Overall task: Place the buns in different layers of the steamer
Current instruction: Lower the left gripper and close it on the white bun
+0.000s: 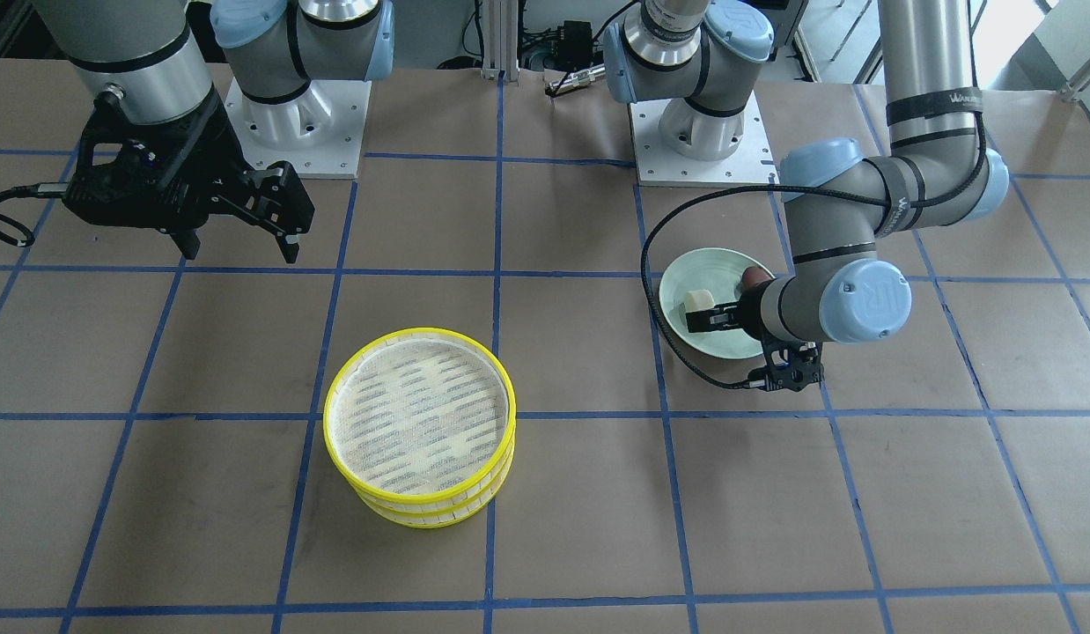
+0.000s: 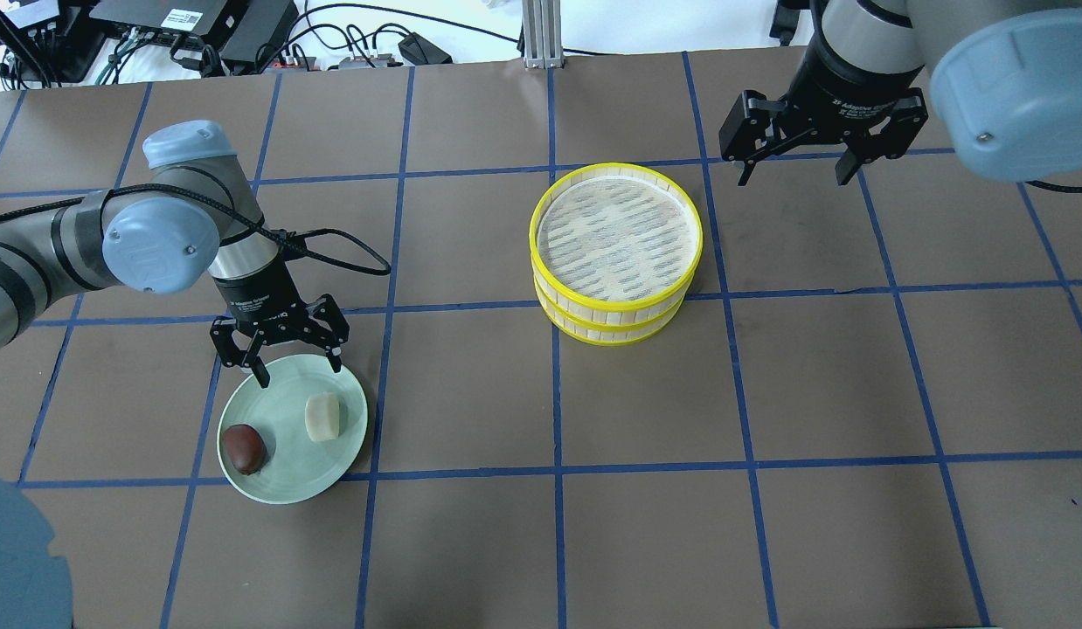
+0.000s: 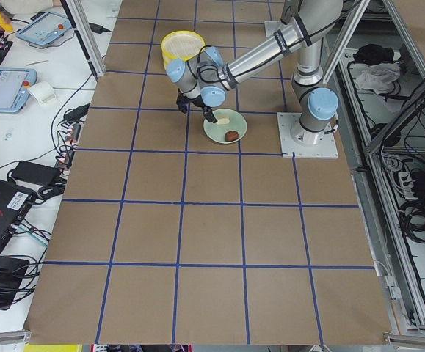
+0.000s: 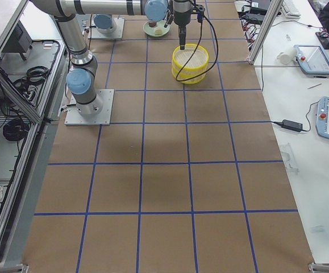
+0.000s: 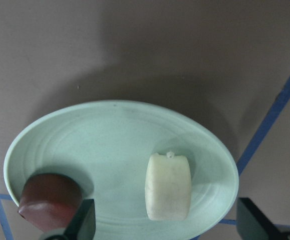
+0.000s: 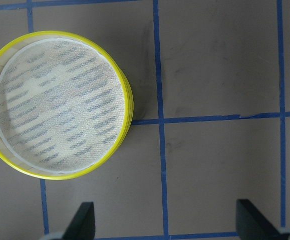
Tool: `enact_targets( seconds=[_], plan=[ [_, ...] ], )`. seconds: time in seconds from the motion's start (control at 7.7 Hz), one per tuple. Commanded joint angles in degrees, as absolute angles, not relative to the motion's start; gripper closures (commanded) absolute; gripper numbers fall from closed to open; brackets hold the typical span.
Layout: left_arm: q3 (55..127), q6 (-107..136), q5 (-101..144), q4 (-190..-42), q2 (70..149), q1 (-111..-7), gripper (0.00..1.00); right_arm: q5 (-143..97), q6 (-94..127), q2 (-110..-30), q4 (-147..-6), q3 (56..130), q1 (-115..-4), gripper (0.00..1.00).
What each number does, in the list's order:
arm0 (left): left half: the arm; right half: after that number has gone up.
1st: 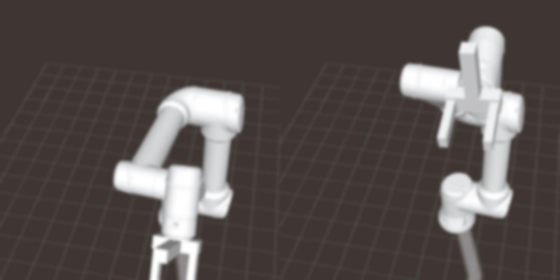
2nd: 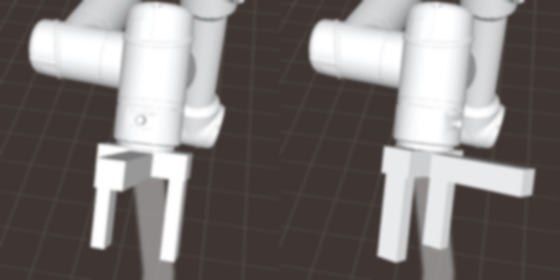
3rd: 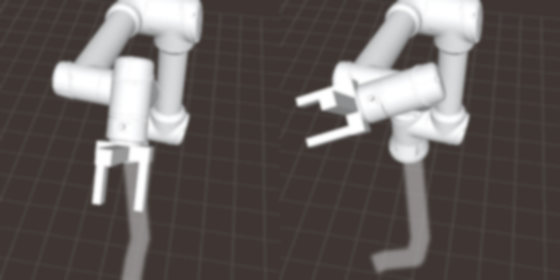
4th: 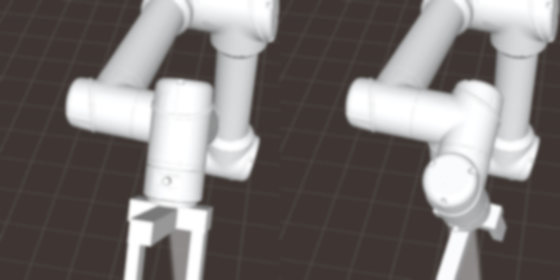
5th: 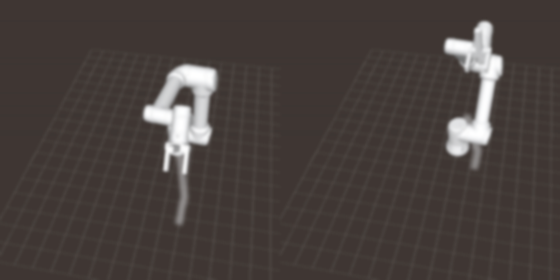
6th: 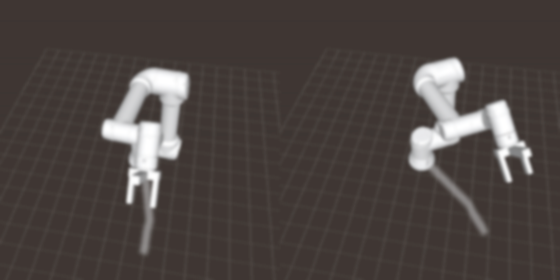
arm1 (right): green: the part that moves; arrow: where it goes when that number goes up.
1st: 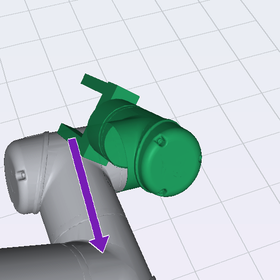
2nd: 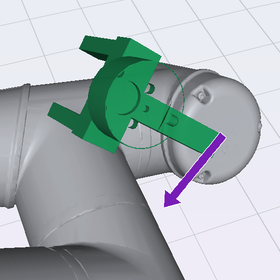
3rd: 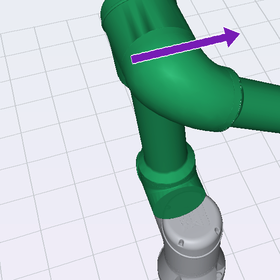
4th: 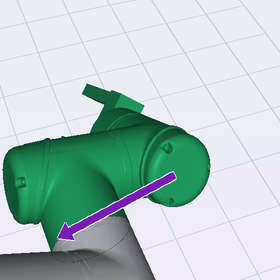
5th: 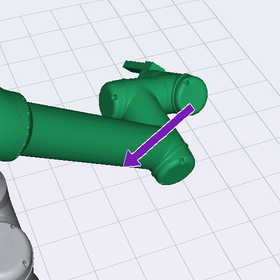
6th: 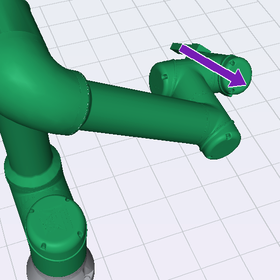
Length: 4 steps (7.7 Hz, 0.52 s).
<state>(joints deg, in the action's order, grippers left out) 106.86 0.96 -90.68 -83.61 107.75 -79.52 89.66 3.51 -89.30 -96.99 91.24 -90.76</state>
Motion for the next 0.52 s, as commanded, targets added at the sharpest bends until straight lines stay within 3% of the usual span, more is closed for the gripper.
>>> enact_targets(
  seconds=[0.0, 0.39],
  plan=[
    [107.2, 1.0, -90.8, -83.3, 109.2, -79.5, 0.00, 89.6, 3.5, -89.3, -97.2, 91.4, -90.8, 0.00],
    [108.8, 1.0, -90.9, -83.3, 109.2, -80.2, 0.01, 89.6, 3.5, -89.3, -97.2, 91.5, -90.8, 0.00]
  ],
)
